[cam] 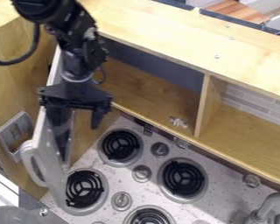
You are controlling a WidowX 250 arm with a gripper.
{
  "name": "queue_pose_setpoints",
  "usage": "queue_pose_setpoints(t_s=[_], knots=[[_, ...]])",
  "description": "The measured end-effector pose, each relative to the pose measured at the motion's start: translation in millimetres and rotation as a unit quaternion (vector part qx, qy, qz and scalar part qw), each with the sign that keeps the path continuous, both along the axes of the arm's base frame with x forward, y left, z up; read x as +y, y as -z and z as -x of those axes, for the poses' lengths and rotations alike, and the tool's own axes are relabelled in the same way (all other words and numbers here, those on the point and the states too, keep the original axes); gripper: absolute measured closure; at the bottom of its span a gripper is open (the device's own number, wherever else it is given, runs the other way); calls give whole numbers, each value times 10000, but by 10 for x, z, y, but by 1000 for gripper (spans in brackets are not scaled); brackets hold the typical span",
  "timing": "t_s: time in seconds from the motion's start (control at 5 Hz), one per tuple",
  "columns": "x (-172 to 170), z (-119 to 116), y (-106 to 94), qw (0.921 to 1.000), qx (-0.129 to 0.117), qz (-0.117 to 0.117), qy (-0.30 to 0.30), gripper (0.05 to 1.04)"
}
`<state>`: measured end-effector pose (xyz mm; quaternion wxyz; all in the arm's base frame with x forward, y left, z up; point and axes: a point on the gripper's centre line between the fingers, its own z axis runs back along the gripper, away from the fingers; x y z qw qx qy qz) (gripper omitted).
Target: Open microwave
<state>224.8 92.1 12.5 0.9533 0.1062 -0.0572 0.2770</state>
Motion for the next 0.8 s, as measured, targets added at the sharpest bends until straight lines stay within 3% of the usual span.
queue_pose_setpoints(t_s=[0.4,0.6,0.8], knots=[[-156,-247,-479,9979,-521,-220,311,85],[-174,-362,-838,9940,-942,-404,381,85],[-207,-372,-1091,9906,-1093,-684,457,85]])
